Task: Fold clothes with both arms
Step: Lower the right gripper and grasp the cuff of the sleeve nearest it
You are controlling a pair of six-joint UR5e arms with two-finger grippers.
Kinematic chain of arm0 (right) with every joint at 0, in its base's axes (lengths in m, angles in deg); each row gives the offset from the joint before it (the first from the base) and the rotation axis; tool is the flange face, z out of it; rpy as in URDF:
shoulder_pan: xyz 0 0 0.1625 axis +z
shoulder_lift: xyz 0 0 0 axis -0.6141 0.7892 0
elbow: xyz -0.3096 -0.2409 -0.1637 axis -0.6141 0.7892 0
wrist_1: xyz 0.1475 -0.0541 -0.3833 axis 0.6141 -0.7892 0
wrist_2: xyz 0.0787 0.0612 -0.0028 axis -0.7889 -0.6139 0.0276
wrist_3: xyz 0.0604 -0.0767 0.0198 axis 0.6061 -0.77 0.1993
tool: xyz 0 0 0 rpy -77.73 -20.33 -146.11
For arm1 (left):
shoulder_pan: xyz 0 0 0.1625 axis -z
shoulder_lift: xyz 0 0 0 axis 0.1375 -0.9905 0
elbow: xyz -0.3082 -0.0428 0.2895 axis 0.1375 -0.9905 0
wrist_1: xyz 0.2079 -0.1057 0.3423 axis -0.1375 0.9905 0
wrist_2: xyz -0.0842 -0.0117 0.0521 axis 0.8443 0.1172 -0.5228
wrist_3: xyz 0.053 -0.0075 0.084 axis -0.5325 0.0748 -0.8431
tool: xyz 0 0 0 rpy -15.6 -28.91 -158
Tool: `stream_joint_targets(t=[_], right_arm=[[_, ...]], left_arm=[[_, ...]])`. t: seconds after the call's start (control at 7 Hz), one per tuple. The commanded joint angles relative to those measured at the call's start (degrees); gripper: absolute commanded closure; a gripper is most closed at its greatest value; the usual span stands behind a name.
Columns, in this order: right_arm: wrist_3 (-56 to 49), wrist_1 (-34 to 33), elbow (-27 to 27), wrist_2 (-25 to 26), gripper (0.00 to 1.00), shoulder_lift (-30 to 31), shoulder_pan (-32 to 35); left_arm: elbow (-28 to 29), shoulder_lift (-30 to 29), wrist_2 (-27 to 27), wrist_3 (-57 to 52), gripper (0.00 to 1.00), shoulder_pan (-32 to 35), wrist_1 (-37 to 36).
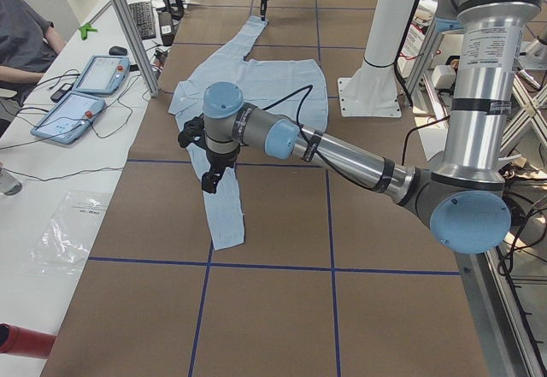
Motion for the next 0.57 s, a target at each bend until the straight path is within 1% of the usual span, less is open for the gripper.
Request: stream_joint_targets(t=[0.0, 0.29, 0.43], right_arm=[[0.05, 0.00, -1.09, -0.15, 1.00, -0.36, 0.10], [0.14, -2.01, -7.23, 0.02, 1.00, -2.19, 0.10], [0.14, -3.76, -8.91, 0.02, 1.00, -5.60, 0.10]], left_arm=[[-0.04, 0.03, 0.00, 0.00, 0.00, 0.03, 0.00], [0.05, 0.03, 0.00, 0.00, 0.00, 0.03, 0.00], [0.05, 0.20, 0.09, 0.00, 0.00, 0.03, 0.00]])
